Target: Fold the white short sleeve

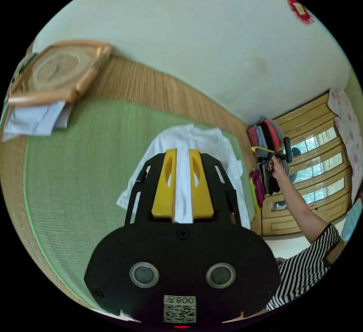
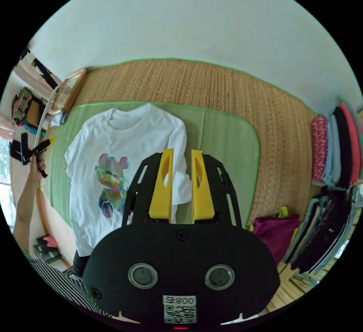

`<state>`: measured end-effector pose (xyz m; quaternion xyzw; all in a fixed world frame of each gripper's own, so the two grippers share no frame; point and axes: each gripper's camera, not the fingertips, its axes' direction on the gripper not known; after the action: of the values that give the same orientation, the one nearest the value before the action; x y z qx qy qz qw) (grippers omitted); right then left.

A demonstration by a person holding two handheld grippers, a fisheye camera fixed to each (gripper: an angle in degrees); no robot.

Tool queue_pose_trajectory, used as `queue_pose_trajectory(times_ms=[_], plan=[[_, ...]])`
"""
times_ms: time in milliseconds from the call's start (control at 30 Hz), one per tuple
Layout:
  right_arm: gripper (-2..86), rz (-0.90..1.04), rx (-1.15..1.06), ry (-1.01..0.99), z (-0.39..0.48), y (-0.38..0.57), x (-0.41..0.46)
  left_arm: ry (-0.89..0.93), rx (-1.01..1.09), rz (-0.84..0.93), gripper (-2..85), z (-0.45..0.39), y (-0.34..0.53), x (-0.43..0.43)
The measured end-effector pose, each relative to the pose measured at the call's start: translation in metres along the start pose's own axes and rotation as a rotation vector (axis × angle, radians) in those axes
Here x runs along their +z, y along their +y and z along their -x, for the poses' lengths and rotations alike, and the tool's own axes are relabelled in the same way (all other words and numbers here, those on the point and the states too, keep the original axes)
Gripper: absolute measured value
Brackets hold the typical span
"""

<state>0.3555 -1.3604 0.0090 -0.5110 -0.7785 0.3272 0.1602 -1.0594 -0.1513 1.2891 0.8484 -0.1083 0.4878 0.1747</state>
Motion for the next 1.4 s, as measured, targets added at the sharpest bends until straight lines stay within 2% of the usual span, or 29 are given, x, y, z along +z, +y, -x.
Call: queue_pose_trajectory(times_ms=[100, 233, 367, 500, 567, 800, 933, 1033, 1133, 1233, 1400], plan=[[8.4, 0.012, -0.002, -0.091, -0.010, 0.028, 0.068, -0.047, -0.012, 0.094, 7.6, 0.031, 0.035, 0.030], [9.4, -0.017, -0.102, -0.033, 0.026, 0.064, 0.128, -0.114, -0.013, 0.108, 8.7, 0.045, 0.054, 0.040], [9.4, -0.006, -0.159, 0.091, 0.058, 0.070, 0.187, -0.209, 0.029, 0.106, 8.6, 0.038, 0.038, 0.055], [7.7, 0.061, -0.105, 0.071, 0.056, 0.066, 0.238, -0.289, 0.023, 0.101, 5.8, 0.035, 0.015, 0.079], [2.9, 0.084, -0.081, 0.035, 0.052, 0.066, 0.261, -0.303, -0.002, 0.096, 3.7, 0.038, 0.007, 0.083], [0.6, 0.054, -0.107, 0.077, 0.027, 0.067, 0.258, -0.340, 0.001, 0.049, 0.6, 0.051, -0.025, 0.061], [0.7, 0.033, -0.079, 0.281, -0.035, 0.049, 0.226, -0.362, -0.020, -0.058, 0.6, 0.068, -0.056, 0.021], [1.7, 0.090, 0.036, 0.238, -0.103, 0.023, 0.224, -0.414, -0.083, -0.116, 1.0, 0.084, -0.077, 0.006], [4.1, 0.158, 0.171, 0.085, -0.159, 0.016, 0.249, -0.275, -0.155, -0.141, 2.5, 0.103, -0.084, 0.012], [6.1, 0.165, 0.236, 0.000, -0.175, 0.042, 0.284, -0.139, -0.160, -0.117, 4.1, 0.108, -0.069, 0.032], [8.0, 0.190, 0.172, -0.127, -0.157, 0.128, 0.328, 0.015, -0.139, 0.020, 7.1, 0.097, 0.015, 0.052]])
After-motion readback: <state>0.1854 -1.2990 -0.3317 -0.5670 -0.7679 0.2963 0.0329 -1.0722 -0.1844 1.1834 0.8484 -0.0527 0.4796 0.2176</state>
